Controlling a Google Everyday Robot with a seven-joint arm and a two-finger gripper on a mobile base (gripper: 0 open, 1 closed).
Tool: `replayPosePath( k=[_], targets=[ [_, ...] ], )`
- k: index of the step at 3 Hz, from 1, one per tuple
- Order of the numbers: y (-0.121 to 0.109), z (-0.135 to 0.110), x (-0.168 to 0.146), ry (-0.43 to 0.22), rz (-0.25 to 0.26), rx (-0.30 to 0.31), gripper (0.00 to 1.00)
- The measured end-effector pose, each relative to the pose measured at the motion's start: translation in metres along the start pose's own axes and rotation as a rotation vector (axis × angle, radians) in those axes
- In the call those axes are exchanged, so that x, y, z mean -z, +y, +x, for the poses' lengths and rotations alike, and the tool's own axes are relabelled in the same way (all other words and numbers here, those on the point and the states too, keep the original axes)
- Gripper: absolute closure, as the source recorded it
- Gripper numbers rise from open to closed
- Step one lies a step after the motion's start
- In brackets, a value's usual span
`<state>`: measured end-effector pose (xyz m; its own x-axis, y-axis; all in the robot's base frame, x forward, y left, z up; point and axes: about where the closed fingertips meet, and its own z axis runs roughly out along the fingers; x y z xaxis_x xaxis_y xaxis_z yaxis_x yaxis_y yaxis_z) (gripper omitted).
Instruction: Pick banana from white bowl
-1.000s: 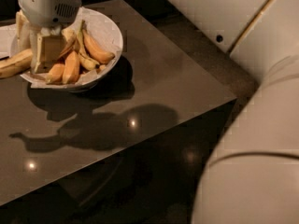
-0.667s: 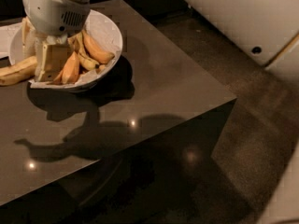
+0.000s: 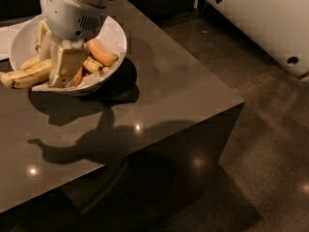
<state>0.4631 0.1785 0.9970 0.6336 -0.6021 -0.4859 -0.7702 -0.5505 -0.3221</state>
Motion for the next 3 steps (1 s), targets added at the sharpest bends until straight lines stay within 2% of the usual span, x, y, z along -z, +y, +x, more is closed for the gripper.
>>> replayPosePath(
  k=[1,2,3],
  targets=[
    [0.032,0.027,0.027,0.064,0.049,-0.121,1.00],
    [0.075,0.048,0.058,0.125,0.099,-0.258,1.00],
    [0.114,0.064,0.084,0.179,0.141,-0.368,1.00]
  ],
)
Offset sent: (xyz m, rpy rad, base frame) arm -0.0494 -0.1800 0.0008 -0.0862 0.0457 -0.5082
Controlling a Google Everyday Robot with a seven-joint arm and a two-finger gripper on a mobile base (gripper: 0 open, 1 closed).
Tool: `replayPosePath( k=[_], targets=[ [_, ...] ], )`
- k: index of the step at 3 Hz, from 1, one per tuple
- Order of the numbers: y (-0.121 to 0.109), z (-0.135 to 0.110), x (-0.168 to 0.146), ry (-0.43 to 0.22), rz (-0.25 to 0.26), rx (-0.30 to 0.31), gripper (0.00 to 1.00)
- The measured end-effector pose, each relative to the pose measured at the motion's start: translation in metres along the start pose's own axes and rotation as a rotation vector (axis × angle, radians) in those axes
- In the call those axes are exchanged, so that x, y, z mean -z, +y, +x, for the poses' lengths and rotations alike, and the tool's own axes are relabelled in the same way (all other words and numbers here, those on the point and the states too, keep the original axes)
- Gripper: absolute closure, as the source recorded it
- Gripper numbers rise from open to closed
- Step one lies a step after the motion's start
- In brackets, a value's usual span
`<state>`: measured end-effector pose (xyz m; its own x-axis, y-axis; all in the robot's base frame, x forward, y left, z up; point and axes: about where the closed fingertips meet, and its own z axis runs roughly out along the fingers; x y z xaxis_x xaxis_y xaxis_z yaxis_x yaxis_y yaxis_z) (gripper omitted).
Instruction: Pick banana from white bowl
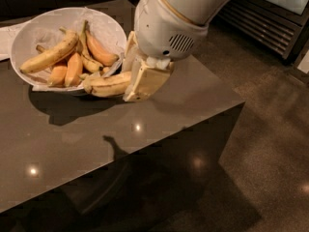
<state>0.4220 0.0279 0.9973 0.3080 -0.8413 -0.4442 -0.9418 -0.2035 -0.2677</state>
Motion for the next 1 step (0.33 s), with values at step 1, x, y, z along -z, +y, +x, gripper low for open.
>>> replayPosePath(
  k=[1],
  targets=[
    [0.0000,0.0000,0.0000,0.000,0.000,0.000,1.00]
  ],
)
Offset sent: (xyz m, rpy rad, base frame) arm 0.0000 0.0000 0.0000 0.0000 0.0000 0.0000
